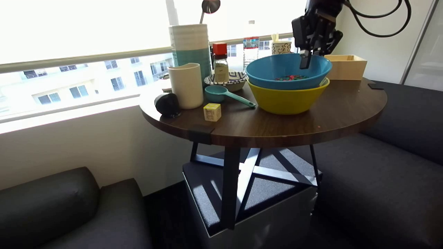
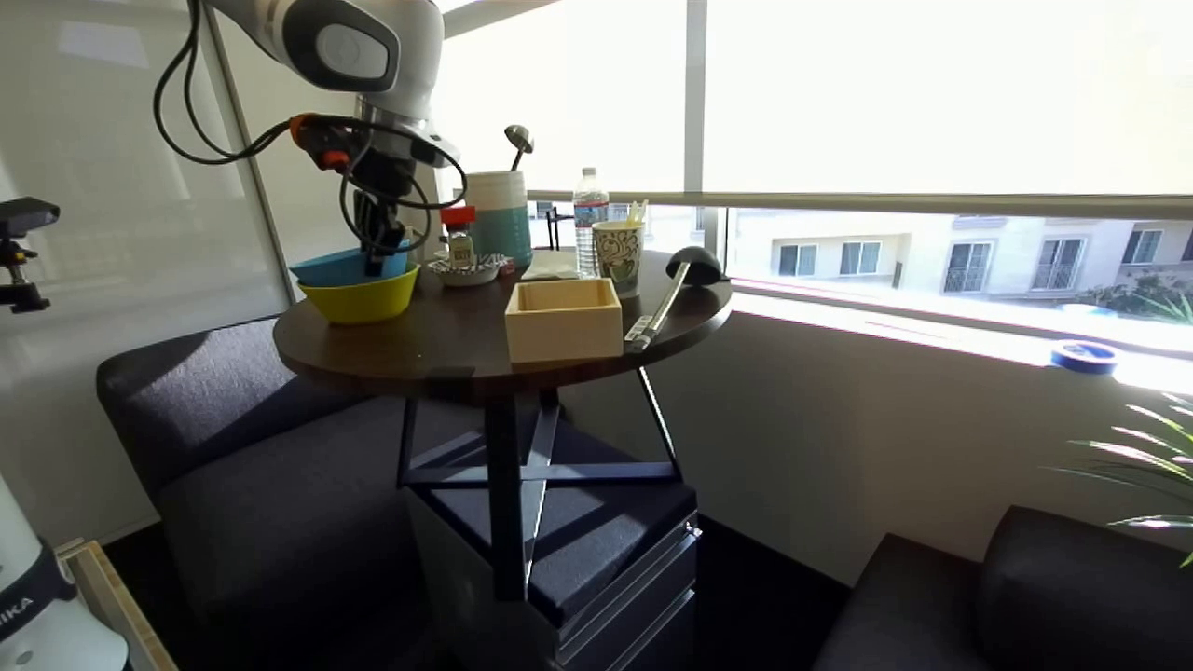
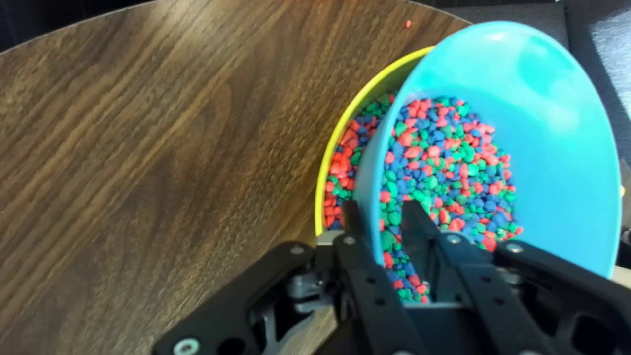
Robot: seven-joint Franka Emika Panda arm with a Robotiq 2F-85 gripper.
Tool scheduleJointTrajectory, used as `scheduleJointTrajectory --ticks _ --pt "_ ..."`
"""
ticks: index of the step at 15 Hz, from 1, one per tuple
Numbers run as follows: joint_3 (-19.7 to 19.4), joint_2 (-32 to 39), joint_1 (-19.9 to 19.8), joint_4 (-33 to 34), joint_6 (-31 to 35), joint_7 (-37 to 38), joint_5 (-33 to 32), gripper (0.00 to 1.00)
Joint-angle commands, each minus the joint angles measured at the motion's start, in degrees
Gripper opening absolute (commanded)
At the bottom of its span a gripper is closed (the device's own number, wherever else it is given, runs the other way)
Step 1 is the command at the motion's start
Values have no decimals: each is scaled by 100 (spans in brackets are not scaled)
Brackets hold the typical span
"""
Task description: Pick up the blue bowl and place it into the yellow bowl
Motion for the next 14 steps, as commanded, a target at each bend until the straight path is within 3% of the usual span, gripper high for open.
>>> scheduleJointTrajectory --ticks 1,6,7,9,14 --pt "11 2 19 222 -233 118 -81 60" --pt "-47 -68 -35 173 -256 129 -53 95" --pt "-55 -65 -44 157 -232 133 -68 61" --pt "-86 -33 -60 150 -226 138 -69 54" --pt "-168 -84 -128 29 -183 135 -27 19"
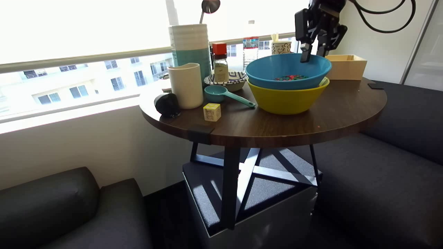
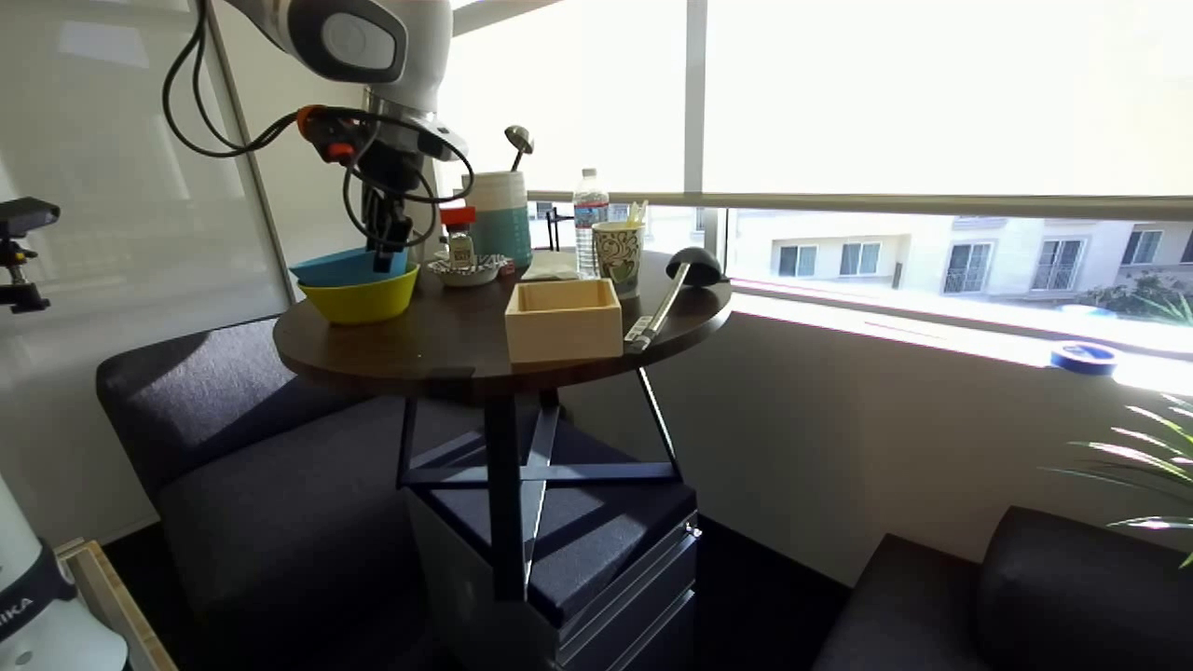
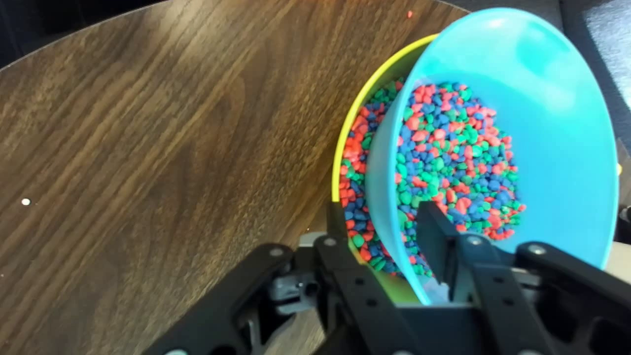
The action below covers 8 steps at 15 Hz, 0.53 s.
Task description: Pick up the blue bowl and place it into the yellow bowl
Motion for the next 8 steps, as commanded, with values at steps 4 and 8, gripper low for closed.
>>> scheduleJointTrajectory --ticks 4,8 --pt "-128 -68 -57 -159 -75 -36 110 0" --pt "-160 -70 -38 -173 -156 -206 289 1"
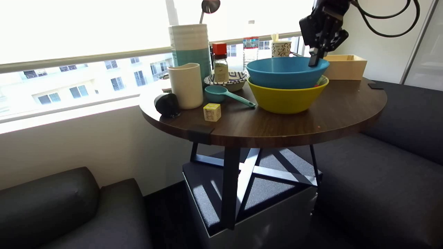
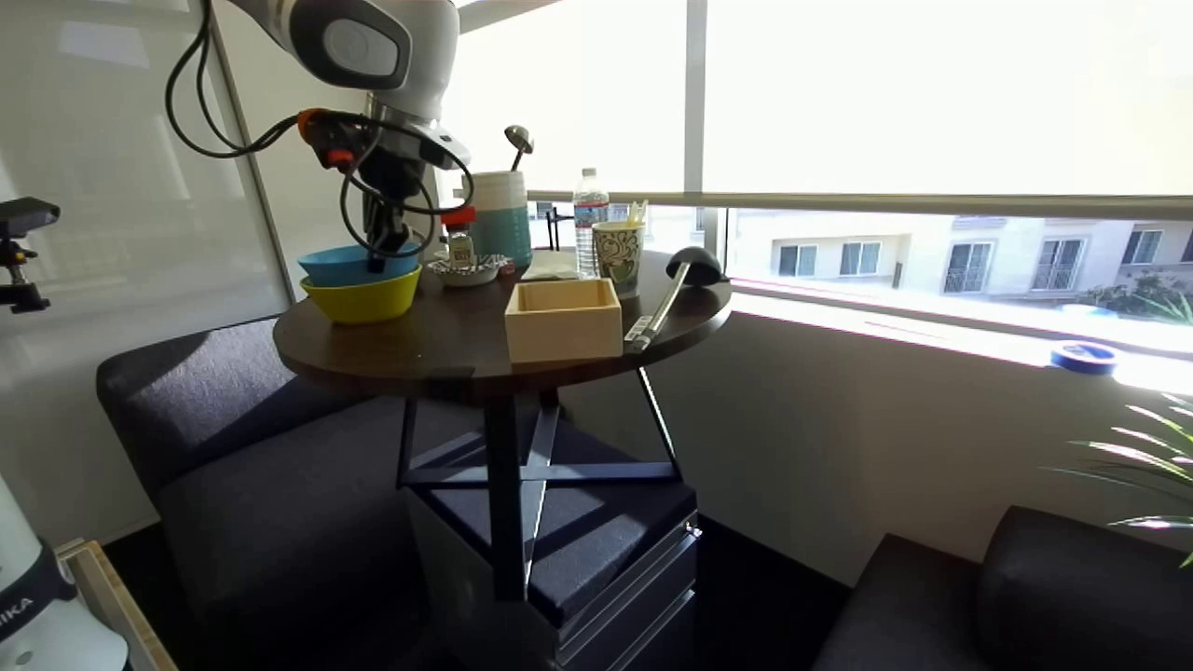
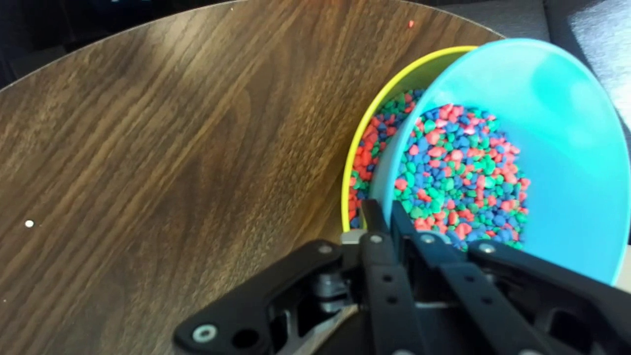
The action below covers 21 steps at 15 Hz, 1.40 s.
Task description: Pick up the blue bowl and place it into the yellow bowl
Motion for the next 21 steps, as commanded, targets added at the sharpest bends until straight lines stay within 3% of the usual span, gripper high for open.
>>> scheduleJointTrajectory --ticks 1,13,14,16,21 --pt "-44 -62 -18 -66 -98 -146 155 1" --pt "-168 -86 -32 -241 -25 -545 414 1" --pt "-169 -116 -34 -248 -21 -545 415 31" --pt "-163 -181 -38 -280 -9 -527 388 38" --pt "-150 -525 -59 -443 54 -425 327 73"
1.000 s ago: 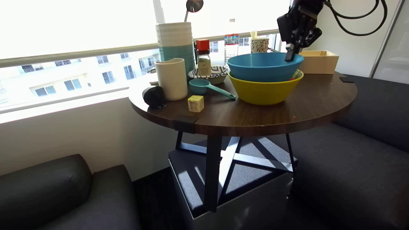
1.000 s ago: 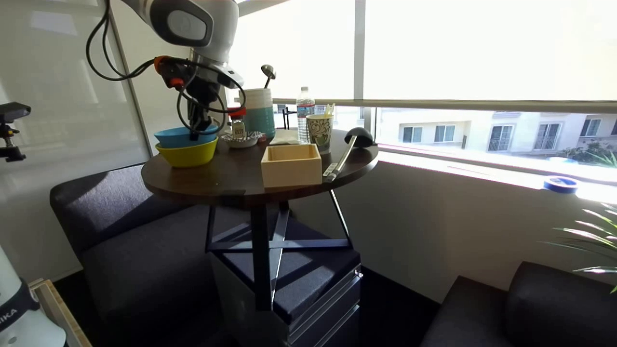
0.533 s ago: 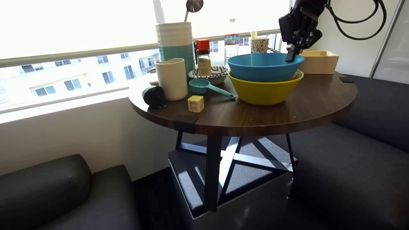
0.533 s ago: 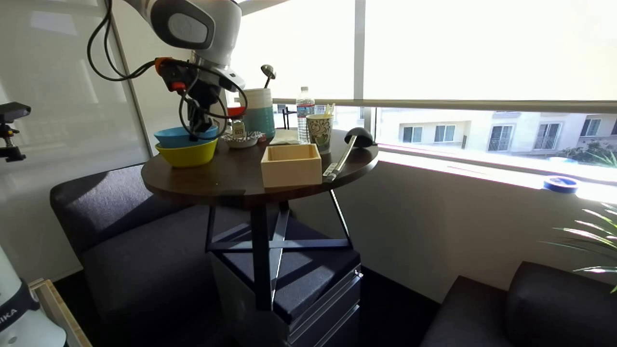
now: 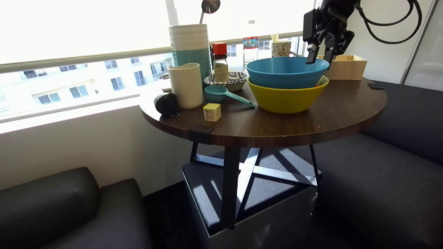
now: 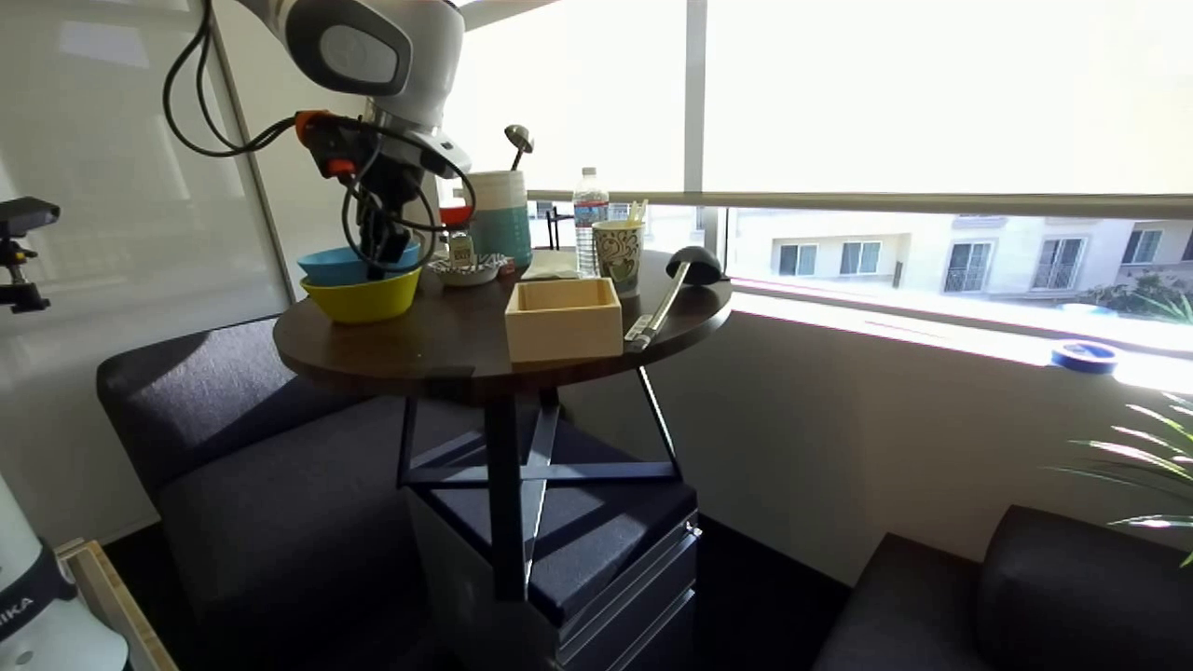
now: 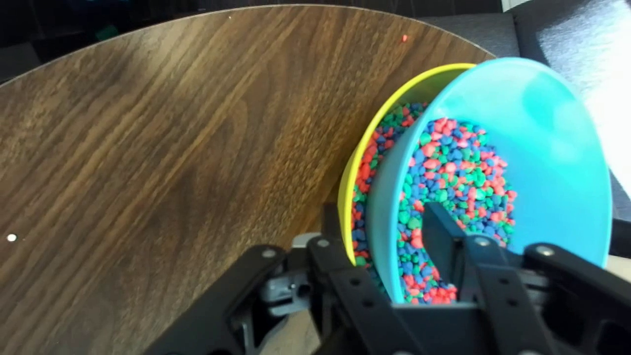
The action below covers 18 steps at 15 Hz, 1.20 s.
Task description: Pick up the blue bowl and place it into the yellow bowl
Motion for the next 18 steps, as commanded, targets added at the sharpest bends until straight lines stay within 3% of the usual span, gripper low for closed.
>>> scheduleJointTrajectory --ticks 1,4,10,18 --pt "27 -539 -61 -291 114 45 31 81" --pt "80 -953 -67 -418 250 177 -25 99" --pt "329 -1888 -89 -610 467 646 -224 100" --pt "633 -2446 -52 -593 493 906 -697 100"
